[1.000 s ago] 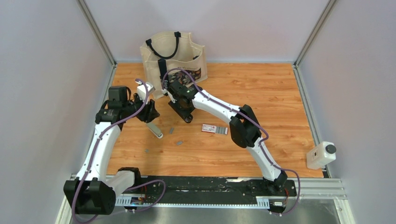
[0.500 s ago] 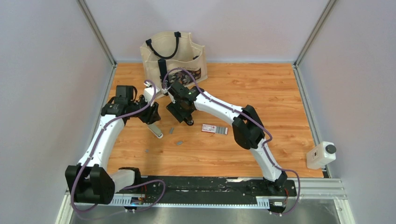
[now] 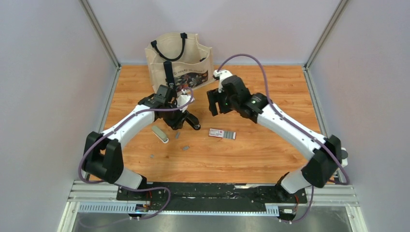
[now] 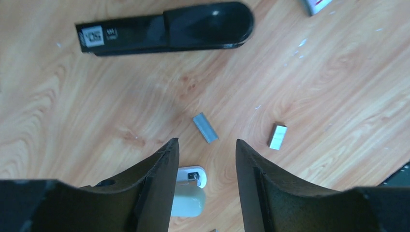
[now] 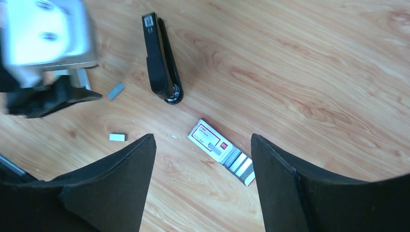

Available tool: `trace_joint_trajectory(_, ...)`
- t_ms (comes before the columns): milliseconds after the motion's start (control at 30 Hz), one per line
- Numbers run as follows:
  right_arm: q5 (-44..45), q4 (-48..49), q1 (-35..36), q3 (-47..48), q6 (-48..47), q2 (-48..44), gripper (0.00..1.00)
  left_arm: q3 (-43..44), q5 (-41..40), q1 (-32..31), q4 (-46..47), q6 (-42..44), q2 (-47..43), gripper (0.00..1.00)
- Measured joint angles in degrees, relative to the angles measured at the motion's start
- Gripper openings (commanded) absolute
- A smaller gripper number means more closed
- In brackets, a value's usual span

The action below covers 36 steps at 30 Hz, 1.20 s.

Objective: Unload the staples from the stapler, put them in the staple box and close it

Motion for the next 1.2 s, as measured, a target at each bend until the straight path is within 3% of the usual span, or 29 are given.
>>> trace_joint_trajectory(167,-1.36,4.74,-2.58,-7.80,3.17,-10.84,0.77,-1.31,-5.99,-1.33,0.04,-4.33,3.80,0.63)
trace_joint_trajectory(333,-2.54,7.19,-4.70,-11.98,4.96,-13.70,0.77,-3.96,-7.76,-1.62,1.60,-6.43,1.70,0.69)
trace_joint_trajectory(833,-4.00,10.51,-7.82,-18.67,7.48,-22.08,0.78,-6.58,-12.94,-4.72,4.76,-11.13,7.78,0.58)
trace_joint_trajectory(1200,-6.08,10.95,-8.15,-21.90,8.28,-23.67,0.77,-6.60,-16.96,-6.91,5.95,-13.33,11.67,0.59)
